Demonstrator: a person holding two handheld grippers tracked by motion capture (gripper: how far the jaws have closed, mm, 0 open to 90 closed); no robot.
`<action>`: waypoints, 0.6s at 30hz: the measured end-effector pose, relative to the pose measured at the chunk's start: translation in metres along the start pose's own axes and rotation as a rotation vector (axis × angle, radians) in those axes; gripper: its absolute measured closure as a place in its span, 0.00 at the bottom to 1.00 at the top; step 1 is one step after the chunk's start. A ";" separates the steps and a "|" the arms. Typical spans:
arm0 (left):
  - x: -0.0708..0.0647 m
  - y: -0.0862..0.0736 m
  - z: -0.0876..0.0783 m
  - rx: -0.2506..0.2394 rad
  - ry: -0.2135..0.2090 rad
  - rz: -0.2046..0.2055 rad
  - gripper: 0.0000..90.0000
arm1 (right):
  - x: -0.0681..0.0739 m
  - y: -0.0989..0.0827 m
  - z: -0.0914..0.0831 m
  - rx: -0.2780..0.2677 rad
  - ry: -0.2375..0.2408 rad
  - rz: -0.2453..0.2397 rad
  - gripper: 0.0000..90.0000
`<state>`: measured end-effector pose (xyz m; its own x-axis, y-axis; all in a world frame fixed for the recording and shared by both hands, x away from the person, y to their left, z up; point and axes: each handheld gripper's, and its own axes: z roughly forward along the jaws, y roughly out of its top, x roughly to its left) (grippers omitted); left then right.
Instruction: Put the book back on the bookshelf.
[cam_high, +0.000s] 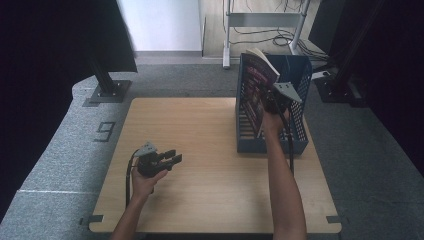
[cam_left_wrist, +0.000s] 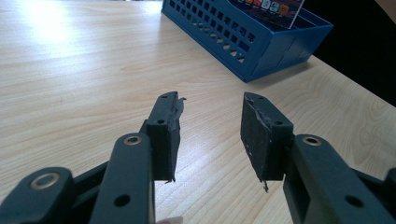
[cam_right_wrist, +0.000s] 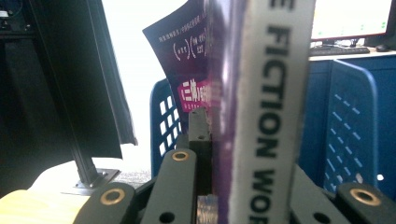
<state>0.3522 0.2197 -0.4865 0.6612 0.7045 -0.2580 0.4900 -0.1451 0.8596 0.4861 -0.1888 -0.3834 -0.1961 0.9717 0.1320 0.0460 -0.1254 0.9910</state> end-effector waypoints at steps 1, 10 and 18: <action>0.000 0.000 0.000 0.002 -0.001 -0.001 0.64 | 0.001 -0.001 0.001 0.002 0.000 -0.002 0.91; 0.003 -0.001 -0.001 -0.004 0.003 -0.007 0.64 | 0.005 -0.021 0.011 0.034 -0.013 -0.026 0.91; 0.002 -0.001 -0.001 0.000 0.002 -0.009 0.64 | 0.004 -0.036 0.016 0.060 -0.028 -0.049 0.91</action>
<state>0.3525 0.2220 -0.4877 0.6555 0.7074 -0.2645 0.4961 -0.1392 0.8570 0.4995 -0.1774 -0.4193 -0.1724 0.9816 0.0823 0.0957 -0.0664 0.9932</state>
